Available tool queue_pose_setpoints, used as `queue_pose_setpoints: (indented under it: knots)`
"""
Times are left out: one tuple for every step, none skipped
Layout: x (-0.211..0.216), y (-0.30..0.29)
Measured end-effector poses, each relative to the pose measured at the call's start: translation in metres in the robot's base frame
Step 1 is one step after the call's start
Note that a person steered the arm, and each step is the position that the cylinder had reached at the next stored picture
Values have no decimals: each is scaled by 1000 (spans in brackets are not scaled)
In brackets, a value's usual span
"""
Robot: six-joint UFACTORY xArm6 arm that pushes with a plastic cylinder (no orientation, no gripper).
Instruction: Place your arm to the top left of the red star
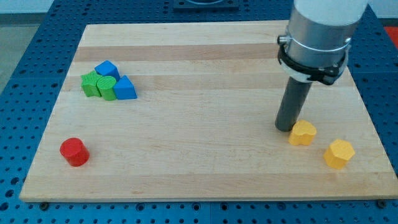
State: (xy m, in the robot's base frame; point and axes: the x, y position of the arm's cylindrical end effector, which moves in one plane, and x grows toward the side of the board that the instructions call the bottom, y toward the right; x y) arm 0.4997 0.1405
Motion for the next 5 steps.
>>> queue_pose_setpoints:
  knots:
    - [7, 8]
    - [12, 13]
    - [-7, 13]
    - [-63, 13]
    - [-118, 7]
